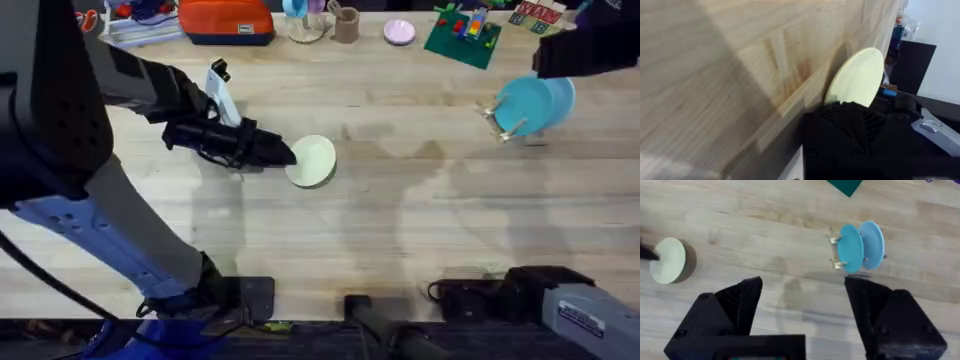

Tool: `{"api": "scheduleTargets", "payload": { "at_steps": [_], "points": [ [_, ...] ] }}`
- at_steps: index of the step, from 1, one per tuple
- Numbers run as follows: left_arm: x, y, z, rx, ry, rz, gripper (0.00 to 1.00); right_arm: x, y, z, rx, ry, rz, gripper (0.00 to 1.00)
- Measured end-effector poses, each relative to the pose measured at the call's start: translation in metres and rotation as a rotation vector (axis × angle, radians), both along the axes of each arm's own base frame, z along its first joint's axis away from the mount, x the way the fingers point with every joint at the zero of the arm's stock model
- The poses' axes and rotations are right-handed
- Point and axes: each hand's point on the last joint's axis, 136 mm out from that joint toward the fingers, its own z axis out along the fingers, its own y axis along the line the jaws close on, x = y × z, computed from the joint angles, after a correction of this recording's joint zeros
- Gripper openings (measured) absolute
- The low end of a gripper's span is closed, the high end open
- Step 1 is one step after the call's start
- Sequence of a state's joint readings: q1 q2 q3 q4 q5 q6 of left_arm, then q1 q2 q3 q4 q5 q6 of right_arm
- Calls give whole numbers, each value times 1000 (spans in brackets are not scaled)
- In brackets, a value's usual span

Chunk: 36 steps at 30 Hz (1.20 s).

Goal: Pick up the plates from the table one by one and place each into a slot on the dish rack.

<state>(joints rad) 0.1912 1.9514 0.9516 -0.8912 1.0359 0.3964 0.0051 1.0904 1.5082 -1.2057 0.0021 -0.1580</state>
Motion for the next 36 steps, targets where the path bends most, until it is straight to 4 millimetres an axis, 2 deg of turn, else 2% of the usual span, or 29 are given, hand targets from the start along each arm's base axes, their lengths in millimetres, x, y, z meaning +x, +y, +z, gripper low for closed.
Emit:
{"api": "scheduleTargets", "payload": {
  "at_steps": [6,14,21,29,36],
  "points": [
    [1,-4,0,3,8,-4,40,0,1,0,12,0,-7,995],
    [2,-7,-1,9,18,-6,40,7,25,-10,147,58,47,995],
    [2,-7,-1,10,20,-6,41,22,38,-41,243,212,34,993],
    [2,-7,-1,11,20,-6,40,41,64,-77,387,384,81,995],
    [2,-7,-1,11,20,-6,40,49,95,-111,409,526,150,995]
  ]
}}
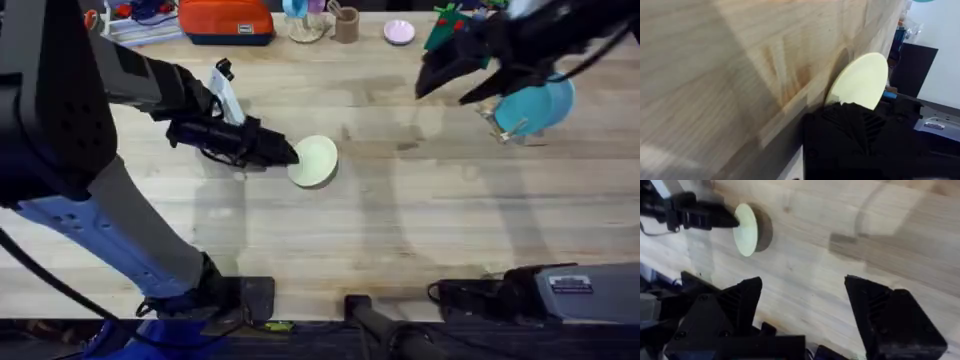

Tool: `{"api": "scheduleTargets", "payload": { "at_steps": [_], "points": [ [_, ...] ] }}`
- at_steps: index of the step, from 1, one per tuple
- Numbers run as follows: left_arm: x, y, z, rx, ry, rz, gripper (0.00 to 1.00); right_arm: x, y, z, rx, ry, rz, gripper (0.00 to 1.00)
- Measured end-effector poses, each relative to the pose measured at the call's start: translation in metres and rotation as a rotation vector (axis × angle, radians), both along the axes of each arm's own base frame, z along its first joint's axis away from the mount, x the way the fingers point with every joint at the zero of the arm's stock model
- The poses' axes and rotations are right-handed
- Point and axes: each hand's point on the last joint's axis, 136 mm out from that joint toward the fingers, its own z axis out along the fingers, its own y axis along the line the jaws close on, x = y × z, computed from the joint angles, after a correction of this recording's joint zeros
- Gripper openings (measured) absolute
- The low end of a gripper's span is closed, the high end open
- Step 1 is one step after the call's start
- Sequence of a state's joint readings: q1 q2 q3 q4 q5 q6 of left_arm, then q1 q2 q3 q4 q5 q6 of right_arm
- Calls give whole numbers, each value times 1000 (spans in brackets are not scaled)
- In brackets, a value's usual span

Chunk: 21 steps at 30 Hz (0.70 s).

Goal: Pick up the plates from the table one by one and place each into a slot on the dish rack.

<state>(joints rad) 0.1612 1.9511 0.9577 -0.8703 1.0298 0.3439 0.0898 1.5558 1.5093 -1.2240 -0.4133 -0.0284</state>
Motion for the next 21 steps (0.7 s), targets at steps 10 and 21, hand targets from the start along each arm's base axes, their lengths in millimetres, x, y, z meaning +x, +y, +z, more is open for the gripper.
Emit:
{"api": "scheduleTargets", "payload": {
  "at_steps": [10,21],
  "points": [
    [0,0,0,0,0,0,40,17,58,-46,12,74,105,995],
    [0,0,0,0,0,0,41,24,104,-74,25,101,129,993]
  ]
}}
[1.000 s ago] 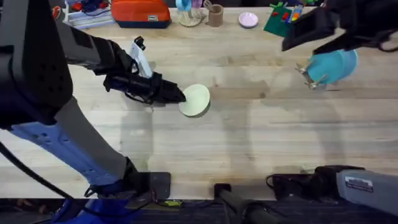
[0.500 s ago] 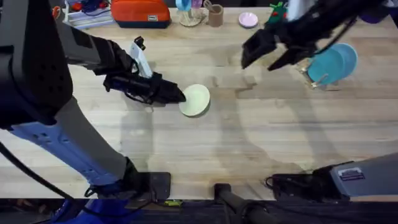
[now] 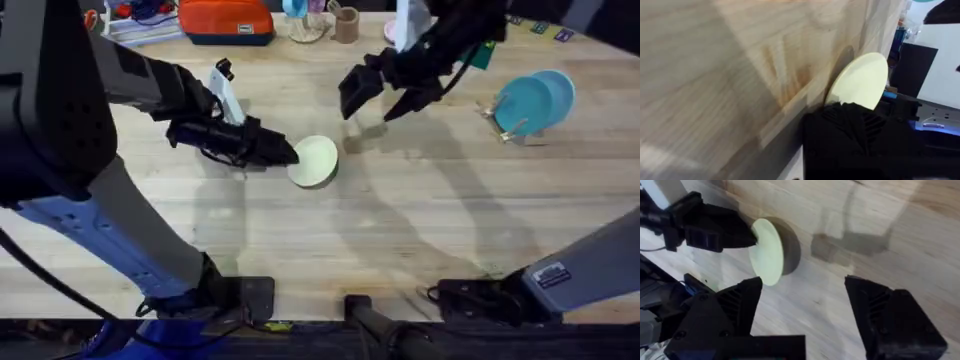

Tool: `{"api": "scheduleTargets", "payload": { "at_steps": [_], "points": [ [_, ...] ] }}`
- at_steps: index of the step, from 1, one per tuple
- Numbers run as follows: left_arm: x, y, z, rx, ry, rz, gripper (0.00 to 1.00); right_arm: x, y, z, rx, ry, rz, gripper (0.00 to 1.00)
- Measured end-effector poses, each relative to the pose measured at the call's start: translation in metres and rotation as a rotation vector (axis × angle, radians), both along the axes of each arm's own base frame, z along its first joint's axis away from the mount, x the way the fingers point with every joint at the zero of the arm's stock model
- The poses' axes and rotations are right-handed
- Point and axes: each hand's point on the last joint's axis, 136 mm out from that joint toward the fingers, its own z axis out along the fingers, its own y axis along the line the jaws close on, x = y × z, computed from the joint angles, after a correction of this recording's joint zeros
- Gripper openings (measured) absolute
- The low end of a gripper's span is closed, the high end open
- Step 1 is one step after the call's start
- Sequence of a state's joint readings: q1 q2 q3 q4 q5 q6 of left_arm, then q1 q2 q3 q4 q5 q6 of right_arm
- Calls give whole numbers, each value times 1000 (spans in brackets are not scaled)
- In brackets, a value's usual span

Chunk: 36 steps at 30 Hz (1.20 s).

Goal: Pick up the plates from the table one by one and place each into a slot on the dish rack.

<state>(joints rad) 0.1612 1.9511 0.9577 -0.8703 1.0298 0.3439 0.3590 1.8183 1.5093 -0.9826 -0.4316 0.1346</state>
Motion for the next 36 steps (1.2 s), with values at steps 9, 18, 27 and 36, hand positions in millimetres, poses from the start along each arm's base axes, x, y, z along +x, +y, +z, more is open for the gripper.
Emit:
{"api": "scheduleTargets", "payload": {
  "at_steps": [9,18,27,36],
  "points": [
    [0,0,0,0,0,0,40,-10,24,-27,-20,75,24,993],
    [0,0,0,0,0,0,40,-10,42,-41,-1,91,42,993],
    [0,0,0,0,0,0,40,-16,52,-43,41,118,36,993],
    [0,0,0,0,0,0,41,-32,75,-63,61,134,32,994]
  ]
}}
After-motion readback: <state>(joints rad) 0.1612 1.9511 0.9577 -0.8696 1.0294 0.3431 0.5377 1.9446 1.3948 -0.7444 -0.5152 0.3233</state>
